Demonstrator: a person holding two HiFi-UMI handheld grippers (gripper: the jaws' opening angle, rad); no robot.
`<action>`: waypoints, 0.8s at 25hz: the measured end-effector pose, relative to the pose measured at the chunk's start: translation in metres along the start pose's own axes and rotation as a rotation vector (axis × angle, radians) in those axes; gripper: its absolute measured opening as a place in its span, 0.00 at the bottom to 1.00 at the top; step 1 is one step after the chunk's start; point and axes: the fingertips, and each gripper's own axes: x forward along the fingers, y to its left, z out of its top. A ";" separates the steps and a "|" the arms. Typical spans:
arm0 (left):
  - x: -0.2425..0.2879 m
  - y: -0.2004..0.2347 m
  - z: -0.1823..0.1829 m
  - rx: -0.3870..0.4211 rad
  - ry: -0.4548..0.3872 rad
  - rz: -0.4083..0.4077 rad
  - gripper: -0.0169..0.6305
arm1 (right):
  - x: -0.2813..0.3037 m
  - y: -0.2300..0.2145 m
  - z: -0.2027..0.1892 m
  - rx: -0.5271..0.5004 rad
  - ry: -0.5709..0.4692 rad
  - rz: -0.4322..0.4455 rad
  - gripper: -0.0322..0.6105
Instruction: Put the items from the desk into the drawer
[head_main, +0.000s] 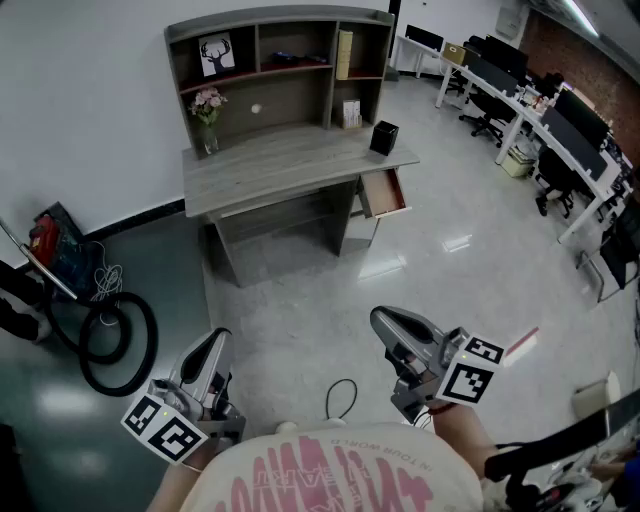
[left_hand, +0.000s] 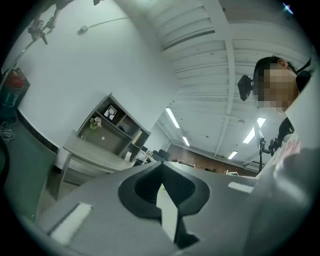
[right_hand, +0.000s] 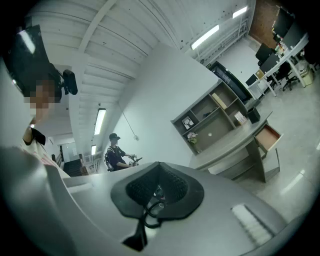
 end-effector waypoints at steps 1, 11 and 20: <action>-0.001 -0.001 0.000 0.000 0.001 -0.002 0.06 | 0.000 0.001 -0.001 0.000 0.002 0.000 0.06; -0.016 0.002 0.003 -0.006 -0.001 0.004 0.06 | 0.006 0.012 -0.007 0.006 0.007 0.002 0.06; -0.035 0.016 0.008 -0.026 0.001 0.004 0.06 | 0.017 0.020 -0.008 0.095 -0.055 -0.001 0.06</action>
